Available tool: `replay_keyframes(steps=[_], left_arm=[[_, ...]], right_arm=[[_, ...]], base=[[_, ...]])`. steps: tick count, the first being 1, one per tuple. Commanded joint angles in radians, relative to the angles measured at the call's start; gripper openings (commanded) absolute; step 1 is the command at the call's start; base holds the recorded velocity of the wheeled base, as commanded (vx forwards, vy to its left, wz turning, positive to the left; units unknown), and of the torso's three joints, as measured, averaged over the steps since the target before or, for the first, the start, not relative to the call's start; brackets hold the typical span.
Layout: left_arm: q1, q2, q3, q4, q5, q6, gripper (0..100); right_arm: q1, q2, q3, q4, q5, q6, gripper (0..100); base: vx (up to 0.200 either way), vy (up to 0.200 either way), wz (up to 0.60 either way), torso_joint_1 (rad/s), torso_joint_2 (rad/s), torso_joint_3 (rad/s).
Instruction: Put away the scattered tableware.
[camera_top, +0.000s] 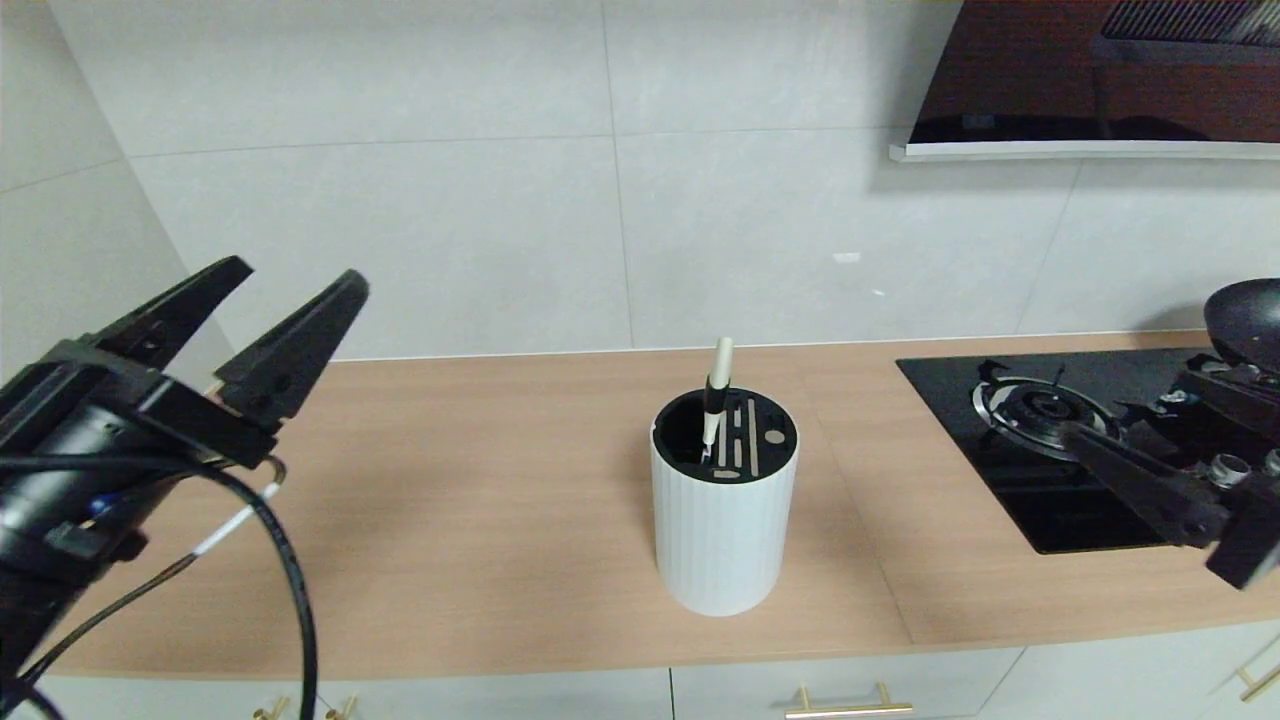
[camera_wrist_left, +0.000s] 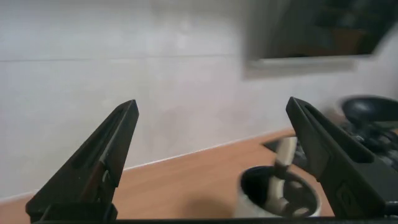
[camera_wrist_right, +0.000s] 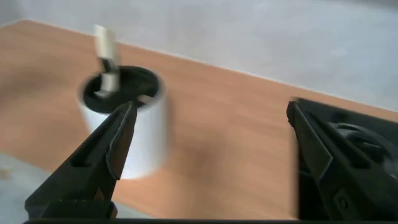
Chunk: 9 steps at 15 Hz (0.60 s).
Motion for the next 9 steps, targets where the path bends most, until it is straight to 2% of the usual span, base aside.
replay_keyframes(steps=[1, 5, 6, 7, 9], left_arm=[[0.082, -0.432, 0.122, 0.222, 0.002, -0.02, 100], [0.095, -0.869, 0.096, 0.75, -0.003, -0.094, 100], [0.101, -0.93, 0.09, 0.827, -0.005, -0.098, 100], [0.119, -1.033, 0.085, 0.943, -0.005, -0.101, 100], [0.161, -1.146, 0.11, 1.026, -0.018, -0.103, 100]], right_arm=[[-0.216, -0.399, 0.14, 0.103, -0.008, -0.026, 100], [-0.326, -0.781, 0.027, 0.493, -0.01, -0.026, 100], [-0.334, -0.83, 0.007, 0.564, -0.01, -0.024, 100], [-0.343, -0.915, -0.018, 0.686, -0.01, -0.026, 100], [-0.384, -0.928, 0.001, 0.711, -0.043, -0.015, 100]], base=[[0.0, 0.0, 0.0, 0.0, 0.0, 0.0], [0.0, 0.0, 0.0, 0.0, 0.0, 0.0], [0.0, 0.0, 0.0, 0.0, 0.0, 0.0], [0.0, 0.0, 0.0, 0.0, 0.0, 0.0], [0.0, 0.0, 0.0, 0.0, 0.0, 0.0]])
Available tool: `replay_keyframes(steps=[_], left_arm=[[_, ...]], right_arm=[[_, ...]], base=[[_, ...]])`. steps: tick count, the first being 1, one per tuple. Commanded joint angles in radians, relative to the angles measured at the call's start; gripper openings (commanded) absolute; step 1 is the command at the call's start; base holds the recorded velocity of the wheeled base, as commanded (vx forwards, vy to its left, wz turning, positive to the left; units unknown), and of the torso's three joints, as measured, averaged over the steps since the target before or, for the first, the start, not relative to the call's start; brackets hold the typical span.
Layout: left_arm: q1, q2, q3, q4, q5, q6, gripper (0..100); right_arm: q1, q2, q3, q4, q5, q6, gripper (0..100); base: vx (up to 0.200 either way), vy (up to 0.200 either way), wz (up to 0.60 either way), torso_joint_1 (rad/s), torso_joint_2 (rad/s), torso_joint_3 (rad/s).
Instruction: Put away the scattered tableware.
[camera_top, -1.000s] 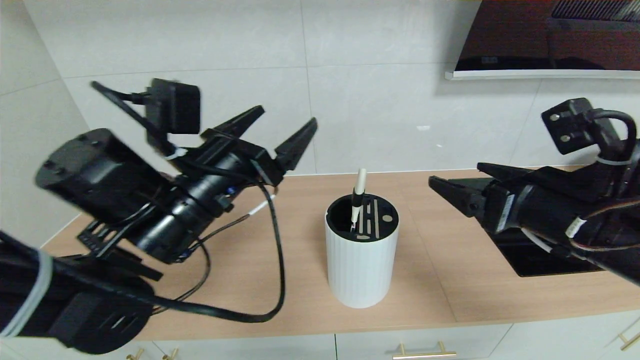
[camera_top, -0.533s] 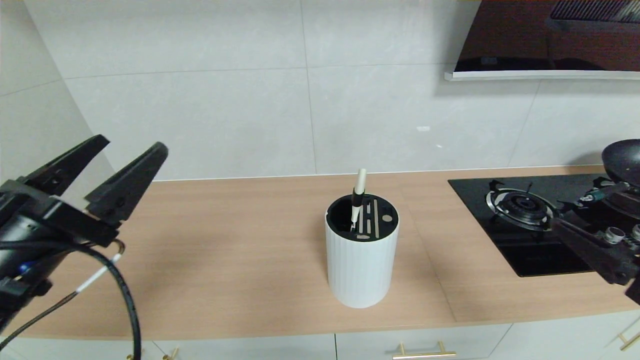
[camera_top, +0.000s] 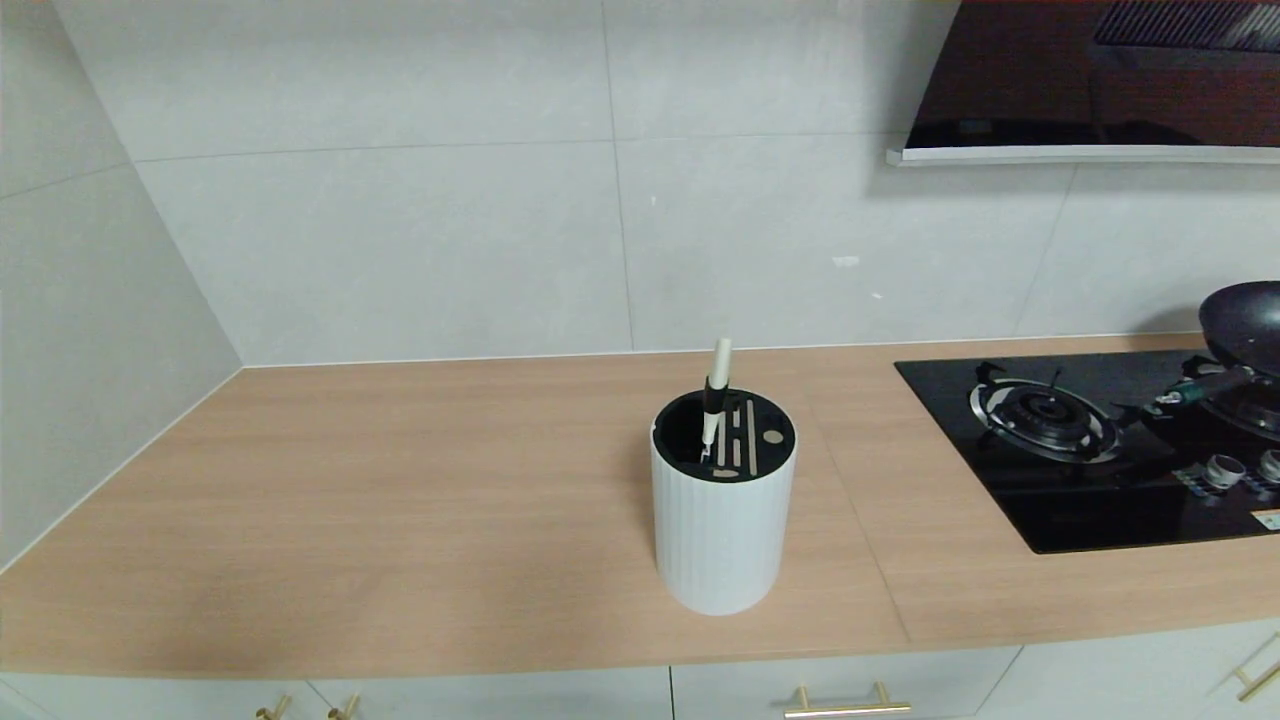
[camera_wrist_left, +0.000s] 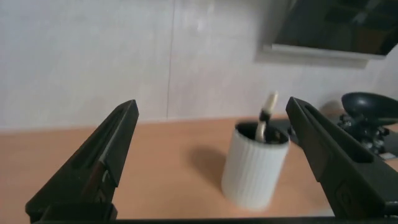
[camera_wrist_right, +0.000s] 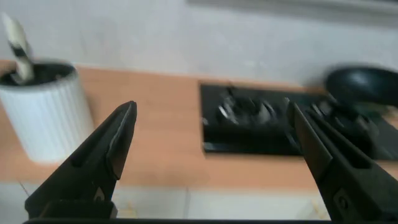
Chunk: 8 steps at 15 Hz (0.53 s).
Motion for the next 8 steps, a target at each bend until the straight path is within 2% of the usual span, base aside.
replay_keyframes(steps=[1, 2, 3, 4, 5, 6, 7, 8], left_arm=[[0.075, -0.305, 0.045, 0.139, -0.019, -0.011, 100], [0.081, -0.304, 0.092, 0.119, 0.0, -0.001, 100], [0.084, -0.304, 0.151, 0.034, 0.035, 0.005, 100], [0.111, -0.308, 0.208, -0.018, 0.036, 0.022, 100], [0.168, -0.363, 0.208, 0.051, 0.027, 0.045, 100], [0.188, -0.399, 0.208, 0.205, 0.026, 0.088, 100], [0.187, -0.399, 0.208, 0.289, 0.096, 0.131, 100], [0.187, -0.399, 0.208, 0.419, 0.175, 0.177, 100]], right_arm=[[-0.076, -0.127, 0.002, -0.015, -0.037, 0.011, 100], [-0.133, -0.15, 0.022, -0.027, -0.031, 0.008, 100], [-0.183, -0.215, 0.059, -0.015, 0.004, 0.005, 100], [-0.177, -0.225, 0.111, -0.027, 0.014, 0.006, 100], [-0.179, -0.225, 0.157, -0.062, -0.034, 0.016, 100], [-0.179, -0.225, 0.23, -0.131, -0.085, 0.023, 100], [-0.177, -0.225, 0.307, -0.203, -0.086, 0.023, 100], [-0.177, -0.225, 0.375, -0.263, -0.085, 0.029, 100]], base=[[0.0, 0.0, 0.0, 0.0, 0.0, 0.0], [0.0, 0.0, 0.0, 0.0, 0.0, 0.0], [0.0, 0.0, 0.0, 0.0, 0.0, 0.0], [0.0, 0.0, 0.0, 0.0, 0.0, 0.0], [0.0, 0.0, 0.0, 0.0, 0.0, 0.0], [0.0, 0.0, 0.0, 0.0, 0.0, 0.0], [0.0, 0.0, 0.0, 0.0, 0.0, 0.0], [0.0, 0.0, 0.0, 0.0, 0.0, 0.0]])
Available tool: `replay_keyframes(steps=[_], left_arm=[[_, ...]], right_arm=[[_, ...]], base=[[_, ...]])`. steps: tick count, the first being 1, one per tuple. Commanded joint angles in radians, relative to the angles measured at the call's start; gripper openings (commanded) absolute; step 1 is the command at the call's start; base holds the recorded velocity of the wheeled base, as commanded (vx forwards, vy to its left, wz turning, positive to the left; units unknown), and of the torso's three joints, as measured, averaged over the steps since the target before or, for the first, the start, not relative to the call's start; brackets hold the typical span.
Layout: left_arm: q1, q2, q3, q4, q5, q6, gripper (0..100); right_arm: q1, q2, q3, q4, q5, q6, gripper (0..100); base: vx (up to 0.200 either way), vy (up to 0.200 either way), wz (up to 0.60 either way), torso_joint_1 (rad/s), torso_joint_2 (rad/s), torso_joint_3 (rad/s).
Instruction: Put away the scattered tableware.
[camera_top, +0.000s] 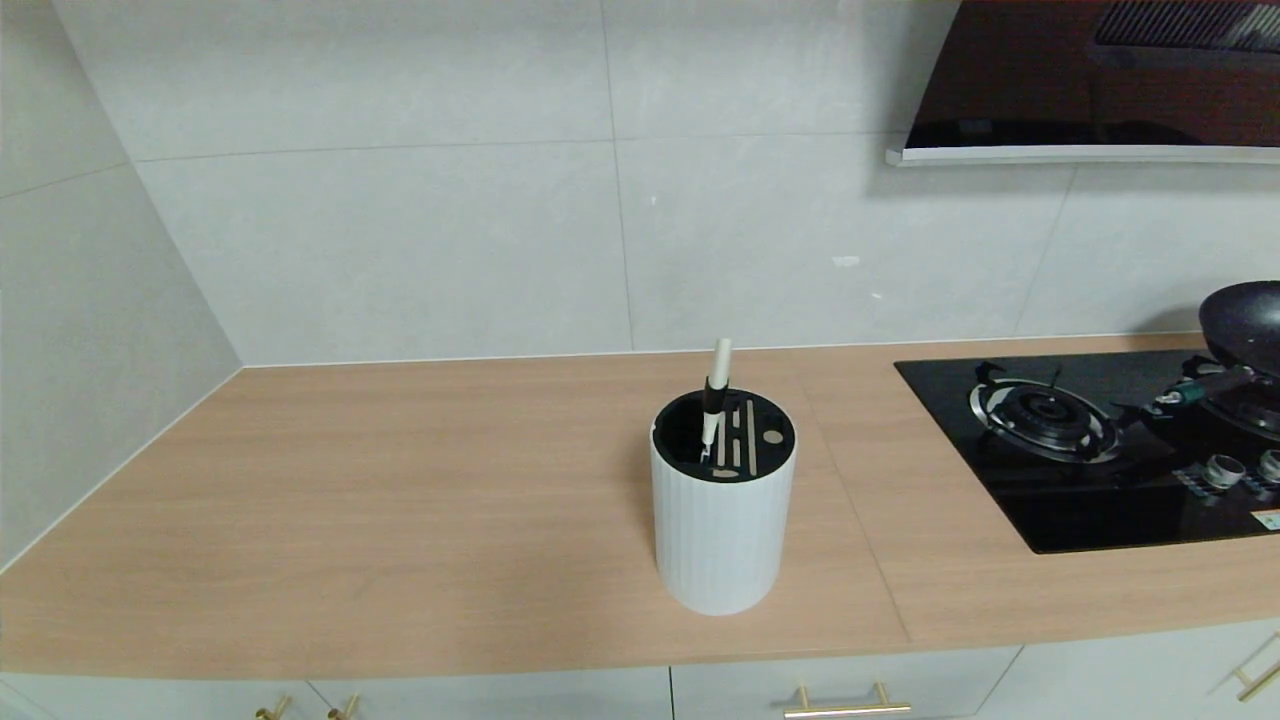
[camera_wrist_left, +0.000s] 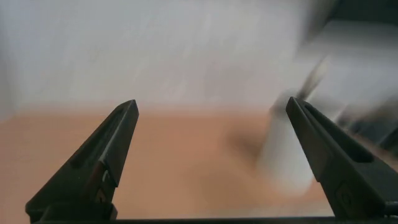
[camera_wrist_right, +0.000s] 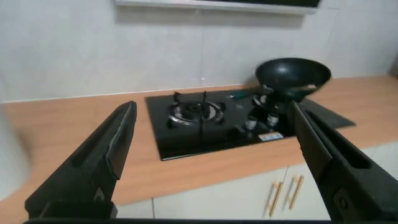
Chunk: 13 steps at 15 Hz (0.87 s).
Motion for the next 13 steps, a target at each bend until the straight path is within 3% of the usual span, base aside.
replay_keyframes(steps=[1, 2, 4, 6, 8, 9, 13], left_arm=[[0.026, -0.048, 0.0, 0.197, 0.093, 0.108, 100], [0.026, -0.048, 0.004, 0.193, 0.071, 0.083, 100], [0.026, -0.048, 0.006, 0.19, 0.068, 0.079, 100], [0.026, -0.048, 0.006, 0.187, 0.067, 0.068, 100], [0.026, -0.048, 0.006, 0.185, 0.067, 0.063, 100], [0.026, -0.048, 0.006, 0.185, 0.067, 0.063, 100], [0.026, -0.048, 0.006, 0.187, 0.067, 0.062, 100]], right_arm=[[-0.003, -0.013, 0.106, -0.022, 0.001, 0.048, 100], [-0.003, -0.013, 0.108, 0.003, 0.024, 0.098, 100], [-0.003, -0.013, 0.108, 0.115, 0.072, 0.122, 100], [-0.003, -0.013, 0.108, 0.13, 0.116, 0.131, 100], [-0.001, -0.011, 0.105, 0.193, 0.279, 0.116, 100], [0.0, -0.011, 0.103, 0.193, 0.31, 0.116, 100], [0.0, -0.013, 0.105, 0.185, 0.305, 0.124, 100]], base=[[0.0, 0.0, 0.0, 0.0, 0.0, 0.0], [0.0, 0.0, 0.0, 0.0, 0.0, 0.0], [0.0, 0.0, 0.0, 0.0, 0.0, 0.0], [0.0, 0.0, 0.0, 0.0, 0.0, 0.0], [0.0, 0.0, 0.0, 0.0, 0.0, 0.0], [0.0, 0.0, 0.0, 0.0, 0.0, 0.0], [0.0, 0.0, 0.0, 0.0, 0.0, 0.0]])
